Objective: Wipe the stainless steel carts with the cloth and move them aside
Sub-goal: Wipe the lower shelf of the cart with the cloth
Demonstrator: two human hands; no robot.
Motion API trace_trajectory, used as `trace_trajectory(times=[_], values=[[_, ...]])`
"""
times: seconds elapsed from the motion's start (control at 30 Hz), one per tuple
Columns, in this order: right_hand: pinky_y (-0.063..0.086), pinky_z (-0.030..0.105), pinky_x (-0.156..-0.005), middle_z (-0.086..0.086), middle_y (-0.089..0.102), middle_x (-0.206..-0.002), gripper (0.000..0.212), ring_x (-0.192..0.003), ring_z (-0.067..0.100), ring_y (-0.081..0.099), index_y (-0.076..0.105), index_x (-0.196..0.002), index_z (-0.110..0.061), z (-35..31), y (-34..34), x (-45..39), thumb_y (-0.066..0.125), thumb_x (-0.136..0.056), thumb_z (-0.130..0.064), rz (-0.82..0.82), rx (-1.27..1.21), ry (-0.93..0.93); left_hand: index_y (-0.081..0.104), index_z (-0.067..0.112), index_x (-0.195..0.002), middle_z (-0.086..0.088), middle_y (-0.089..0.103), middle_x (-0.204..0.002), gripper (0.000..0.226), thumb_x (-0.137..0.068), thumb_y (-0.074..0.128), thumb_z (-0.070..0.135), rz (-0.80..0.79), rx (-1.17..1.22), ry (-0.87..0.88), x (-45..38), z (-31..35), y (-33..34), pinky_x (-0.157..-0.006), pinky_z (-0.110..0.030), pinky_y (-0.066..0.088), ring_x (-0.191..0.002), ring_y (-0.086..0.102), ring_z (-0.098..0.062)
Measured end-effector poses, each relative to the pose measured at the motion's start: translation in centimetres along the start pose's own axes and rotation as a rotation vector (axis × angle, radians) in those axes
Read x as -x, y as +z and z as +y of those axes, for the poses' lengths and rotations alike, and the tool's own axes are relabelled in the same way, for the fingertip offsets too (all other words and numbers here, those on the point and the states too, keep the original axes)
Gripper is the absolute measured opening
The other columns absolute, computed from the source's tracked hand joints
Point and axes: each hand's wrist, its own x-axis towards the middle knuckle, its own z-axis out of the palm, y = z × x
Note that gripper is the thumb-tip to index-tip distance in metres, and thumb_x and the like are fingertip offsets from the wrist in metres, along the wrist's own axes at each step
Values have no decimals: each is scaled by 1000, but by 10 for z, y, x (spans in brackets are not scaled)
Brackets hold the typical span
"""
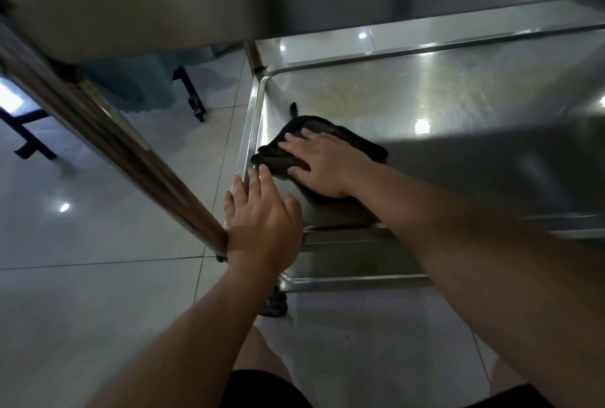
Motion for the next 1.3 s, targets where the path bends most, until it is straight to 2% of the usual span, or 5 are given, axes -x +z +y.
trace_trajectory(times=[0.53, 0.67, 0.83, 0.97, 1.3], values=[[-10, 30, -126, -17, -13, -171, 110, -156, 2, -17, -1, -166, -36, 38, 1, 132, 21, -80, -100, -82, -23, 84, 22, 14, -166, -12, 15, -176, 79, -95, 9, 45, -65, -148, -8, -3, -2, 2, -132, -52, 2, -163, 1, -32], [-16, 23, -123, -12, -8, -173, 92, -158, 7, -16, 2, -168, -30, 34, -4, 161, 58, -97, -48, -169, -25, -18, 22, 14, -166, -11, 15, -175, 77, -95, 16, 43, -121, -129, -44, -4, 1, -5, -131, -52, 1, -163, 1, -31], [7, 29, -130, -2, 19, -172, 79, -161, 18, 9, 26, -165, -20, 11, -21, 181, 47, -94, 9, -266, -134, 35, 46, 9, -146, -18, 45, -155, 63, -93, 31, 41, -268, -160, -90, -4, 15, -30, -129, -57, 13, -151, 28, -41], [34, 33, -119, 4, 39, -165, 70, -152, 22, 36, 39, -160, -19, -11, -61, 197, 52, -95, 5, -508, -178, 192, 66, 15, -116, -20, 65, -130, 46, -100, 36, 47, -562, -253, -47, -6, 43, -84, -115, -53, 35, -128, 53, -40], [52, 36, -86, 11, 68, -118, 33, -107, 28, 66, 64, -126, -15, -128, -220, 272, 56, -96, -4, -985, -52, 395, 41, 23, -155, -5, 52, -153, 64, -101, 41, 56, -1036, -163, 70, 151, 55, -269, -108, -45, 41, -137, 49, -29]])
